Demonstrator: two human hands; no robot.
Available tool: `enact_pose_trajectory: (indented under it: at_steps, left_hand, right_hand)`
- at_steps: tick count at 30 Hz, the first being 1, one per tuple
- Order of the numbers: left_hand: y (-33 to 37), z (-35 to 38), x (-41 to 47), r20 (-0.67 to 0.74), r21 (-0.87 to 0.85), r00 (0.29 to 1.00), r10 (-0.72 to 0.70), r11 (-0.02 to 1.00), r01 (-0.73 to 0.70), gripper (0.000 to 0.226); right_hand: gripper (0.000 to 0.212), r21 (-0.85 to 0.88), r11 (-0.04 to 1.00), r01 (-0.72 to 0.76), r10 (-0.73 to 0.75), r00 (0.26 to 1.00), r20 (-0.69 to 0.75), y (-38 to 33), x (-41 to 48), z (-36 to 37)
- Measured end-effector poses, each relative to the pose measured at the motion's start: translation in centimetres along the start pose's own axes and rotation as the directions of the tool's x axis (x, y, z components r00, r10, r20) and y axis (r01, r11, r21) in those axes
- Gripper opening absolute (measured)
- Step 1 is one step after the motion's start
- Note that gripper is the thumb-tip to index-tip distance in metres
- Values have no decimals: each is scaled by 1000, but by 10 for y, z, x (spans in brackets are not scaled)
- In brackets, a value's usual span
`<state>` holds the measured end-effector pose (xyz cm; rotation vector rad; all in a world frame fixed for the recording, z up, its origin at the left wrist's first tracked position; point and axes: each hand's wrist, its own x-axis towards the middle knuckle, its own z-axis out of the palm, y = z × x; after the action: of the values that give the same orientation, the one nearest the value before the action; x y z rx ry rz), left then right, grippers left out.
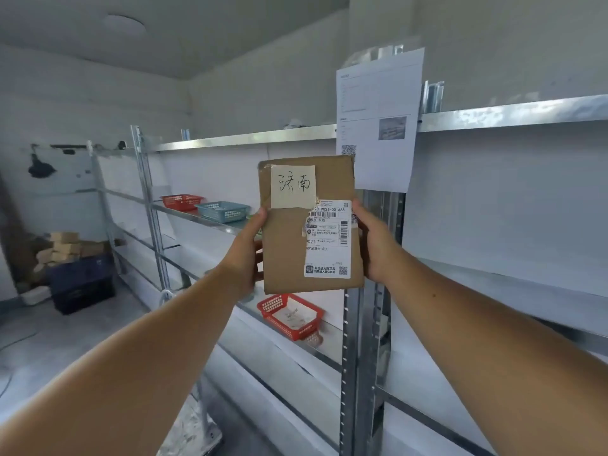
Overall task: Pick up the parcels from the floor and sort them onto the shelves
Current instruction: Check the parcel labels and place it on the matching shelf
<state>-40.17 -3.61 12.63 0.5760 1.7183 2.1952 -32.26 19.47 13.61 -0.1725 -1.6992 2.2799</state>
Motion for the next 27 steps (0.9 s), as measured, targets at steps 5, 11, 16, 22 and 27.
enact_pose_trajectory:
  at_steps: [5,11,16,22,27]
  left_hand:
    - [-17,59,1,114,-2,993,-27,1000,27,113]
    - [-26,133,-10,217,-22,975,-41,999,47,102]
    - [-34,200,-28,294,-27,954,-58,997,69,101]
    - [-50,290,-70,417,-24,905,-78,995,97,101]
    - [-60,373,-121,489,28,863,-130,991,134,94]
  right_hand:
    - [63,2,998,59,-59,993,-106,-19,-40,-51]
    - [65,-74,993,89,-104,969,-224,-51,-93,-108]
    - [65,-101,991,92,-121,935,-335,-74,-145,-158]
    - [66,-124,988,87,-134,881,-455,-100,-233,-223]
    - [70,-142,985,93,-155,831,-534,-127,-318,-280]
